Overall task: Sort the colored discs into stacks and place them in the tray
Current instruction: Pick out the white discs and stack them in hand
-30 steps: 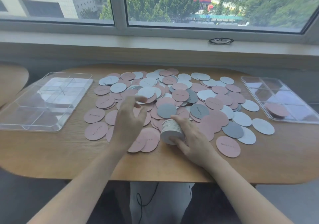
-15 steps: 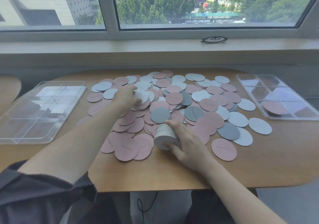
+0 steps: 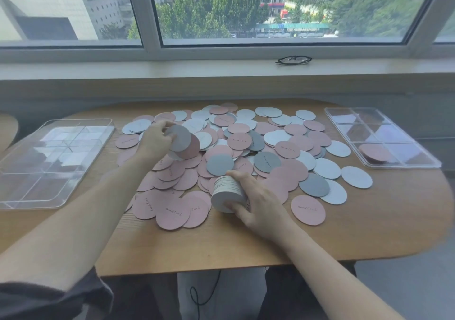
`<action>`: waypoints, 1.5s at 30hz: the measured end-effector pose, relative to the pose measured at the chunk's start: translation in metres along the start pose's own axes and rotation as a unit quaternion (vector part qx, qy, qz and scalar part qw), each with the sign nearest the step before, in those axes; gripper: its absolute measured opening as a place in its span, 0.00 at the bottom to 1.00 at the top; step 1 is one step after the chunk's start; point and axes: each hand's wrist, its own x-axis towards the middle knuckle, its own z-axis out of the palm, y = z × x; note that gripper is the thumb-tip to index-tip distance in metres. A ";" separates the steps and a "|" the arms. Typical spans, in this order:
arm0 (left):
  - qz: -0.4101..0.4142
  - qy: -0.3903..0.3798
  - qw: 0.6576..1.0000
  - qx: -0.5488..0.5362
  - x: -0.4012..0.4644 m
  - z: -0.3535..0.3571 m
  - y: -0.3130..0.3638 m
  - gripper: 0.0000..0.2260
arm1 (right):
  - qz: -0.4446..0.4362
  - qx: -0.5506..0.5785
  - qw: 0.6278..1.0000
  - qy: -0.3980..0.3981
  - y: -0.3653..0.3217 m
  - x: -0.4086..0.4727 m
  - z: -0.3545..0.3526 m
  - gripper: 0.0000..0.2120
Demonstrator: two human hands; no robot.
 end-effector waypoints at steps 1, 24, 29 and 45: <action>0.003 0.001 1.000 -0.013 -0.002 -0.003 -0.001 0.13 | 0.001 -0.001 1.000 0.001 0.000 0.000 0.000 0.30; 0.003 -0.019 0.990 -0.140 -0.032 -0.033 -0.008 0.12 | 0.014 0.009 1.000 0.007 -0.002 -0.001 -0.001 0.30; -0.002 0.009 0.990 -0.142 -0.032 -0.039 -0.013 0.17 | 0.016 0.017 1.000 0.005 0.000 0.000 0.000 0.31; 0.038 0.009 0.983 -0.178 -0.073 -0.039 0.006 0.15 | 0.042 0.057 0.997 0.005 0.002 0.000 -0.002 0.27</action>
